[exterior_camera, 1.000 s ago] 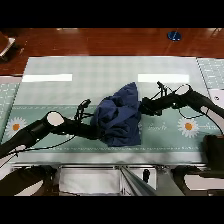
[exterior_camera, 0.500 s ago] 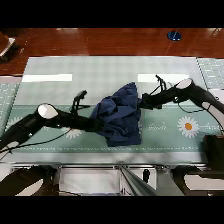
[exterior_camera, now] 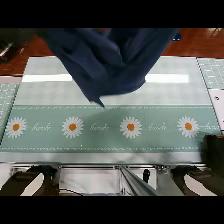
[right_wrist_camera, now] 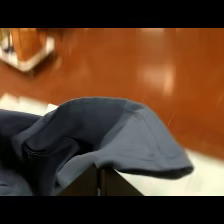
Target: Fold the shirts.
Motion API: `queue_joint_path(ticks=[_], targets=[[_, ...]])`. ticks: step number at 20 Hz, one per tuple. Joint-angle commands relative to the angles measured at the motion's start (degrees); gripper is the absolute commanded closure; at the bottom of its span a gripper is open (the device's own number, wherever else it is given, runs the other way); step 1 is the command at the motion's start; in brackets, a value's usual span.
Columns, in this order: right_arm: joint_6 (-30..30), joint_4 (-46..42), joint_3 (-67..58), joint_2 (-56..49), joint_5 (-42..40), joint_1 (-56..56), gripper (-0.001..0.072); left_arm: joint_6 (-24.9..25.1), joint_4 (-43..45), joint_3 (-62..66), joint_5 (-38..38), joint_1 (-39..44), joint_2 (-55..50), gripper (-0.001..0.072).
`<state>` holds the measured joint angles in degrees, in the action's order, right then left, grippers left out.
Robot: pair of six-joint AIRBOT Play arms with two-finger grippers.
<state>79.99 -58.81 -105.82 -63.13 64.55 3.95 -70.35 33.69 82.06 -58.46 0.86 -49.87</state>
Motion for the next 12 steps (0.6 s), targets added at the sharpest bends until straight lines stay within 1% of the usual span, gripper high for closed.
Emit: queue_joint_path(ticks=[1, 3, 5, 7, 8, 10, 12], targets=[[0.6, -7.4, -12.5, 8.2, 1.6, 0.2, 0.0682, -2.1, 5.6, 16.4, -2.4, -3.2, 0.8, 0.069], [1.4, -14.2, -12.5, 14.3, 2.9, 0.2, 0.0682, -5.4, 15.1, 22.1, -7.8, -3.6, 1.5, 0.069], [4.2, -22.4, -12.5, 19.6, 5.8, 0.2, 0.0682, -8.8, 25.3, 24.3, -12.2, -3.6, 3.6, 0.069], [6.1, -27.7, -12.5, 23.5, 9.5, 0.2, 0.0682, -9.9, 34.1, 24.3, -16.1, -3.6, 6.4, 0.069], [7.0, -30.2, -12.5, 24.9, 12.0, 0.2, 0.0682, -9.9, 38.0, 24.3, -19.1, -3.6, 7.8, 0.069], [8.4, -33.8, -12.5, 26.4, 17.8, 0.2, 0.0682, -9.9, 42.5, 23.7, -24.1, -3.6, 10.1, 0.069], [8.9, -34.6, -11.5, 26.7, 22.5, 0.2, 0.0682, -10.5, 42.2, 21.1, -24.3, -3.3, 12.4, 0.069]])
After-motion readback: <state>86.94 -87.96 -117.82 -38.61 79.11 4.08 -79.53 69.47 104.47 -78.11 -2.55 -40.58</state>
